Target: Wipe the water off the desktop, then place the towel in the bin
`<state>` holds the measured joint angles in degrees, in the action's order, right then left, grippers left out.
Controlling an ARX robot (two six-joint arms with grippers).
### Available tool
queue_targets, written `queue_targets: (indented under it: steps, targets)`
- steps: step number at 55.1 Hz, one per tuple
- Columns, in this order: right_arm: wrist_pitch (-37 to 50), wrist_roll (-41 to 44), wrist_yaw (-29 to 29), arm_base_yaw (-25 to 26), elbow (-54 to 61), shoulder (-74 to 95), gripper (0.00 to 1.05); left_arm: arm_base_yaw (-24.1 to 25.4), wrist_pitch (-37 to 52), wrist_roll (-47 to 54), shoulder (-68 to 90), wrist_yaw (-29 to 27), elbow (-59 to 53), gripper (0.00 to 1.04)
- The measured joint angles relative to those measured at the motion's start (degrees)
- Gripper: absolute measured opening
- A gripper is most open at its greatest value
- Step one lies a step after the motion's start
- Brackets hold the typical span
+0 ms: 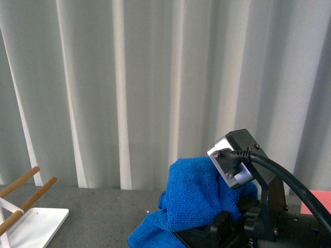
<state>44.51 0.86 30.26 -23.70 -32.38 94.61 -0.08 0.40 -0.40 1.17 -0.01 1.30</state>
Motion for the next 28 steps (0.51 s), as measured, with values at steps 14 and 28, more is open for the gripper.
queue_targets:
  steps: [14, 28]
  targets:
    - [-0.94, 0.83, -0.83, 0.17, 0.39, -0.13, 0.06, 0.00, -0.35, -0.02, -0.94, 0.00, 0.00, 0.12]
    - [-19.56, 10.12, -7.37, 2.03, -1.60, 2.27, 0.06, 0.00, -0.37, -0.02, -0.98, 0.02, 0.00, 0.53]
